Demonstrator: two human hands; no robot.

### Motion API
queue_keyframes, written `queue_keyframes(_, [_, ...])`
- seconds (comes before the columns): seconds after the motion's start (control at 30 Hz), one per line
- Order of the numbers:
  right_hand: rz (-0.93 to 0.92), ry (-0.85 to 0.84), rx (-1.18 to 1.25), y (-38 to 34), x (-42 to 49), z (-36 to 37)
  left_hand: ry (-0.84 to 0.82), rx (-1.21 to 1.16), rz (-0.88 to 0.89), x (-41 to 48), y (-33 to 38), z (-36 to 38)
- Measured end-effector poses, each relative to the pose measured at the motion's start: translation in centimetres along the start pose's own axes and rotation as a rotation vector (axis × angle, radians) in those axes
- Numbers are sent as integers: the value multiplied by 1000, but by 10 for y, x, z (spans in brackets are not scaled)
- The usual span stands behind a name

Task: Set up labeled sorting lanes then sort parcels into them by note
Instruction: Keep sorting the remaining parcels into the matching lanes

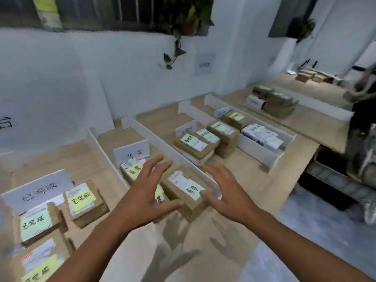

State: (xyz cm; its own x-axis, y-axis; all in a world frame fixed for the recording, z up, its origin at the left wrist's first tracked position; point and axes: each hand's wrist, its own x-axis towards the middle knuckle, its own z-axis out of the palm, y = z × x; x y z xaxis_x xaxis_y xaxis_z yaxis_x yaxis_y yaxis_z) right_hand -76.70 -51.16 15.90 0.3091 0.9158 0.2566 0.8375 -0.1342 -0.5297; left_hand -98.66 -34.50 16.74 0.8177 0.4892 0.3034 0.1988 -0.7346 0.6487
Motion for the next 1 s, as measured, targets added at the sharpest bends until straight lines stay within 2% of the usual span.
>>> queue_keyframes(0.23, [64, 236, -94, 118, -101, -153, -77, -96, 273, 120, 165, 135])
queue_keyframes(0.5, [209, 353, -150, 259, -174, -298, -265, -145, 392, 239, 297, 293])
queue_keyframes(0.63, [245, 360, -184, 334, -171, -347, -302, -131, 401, 303, 319, 351])
queue_keyframes(0.77, [287, 367, -173, 419, -142, -380, -316, -148, 353, 383, 312, 413])
queue_keyframes(1.0, [333, 257, -296, 574, -62, -448, -374, -177, 218, 550, 292, 505])
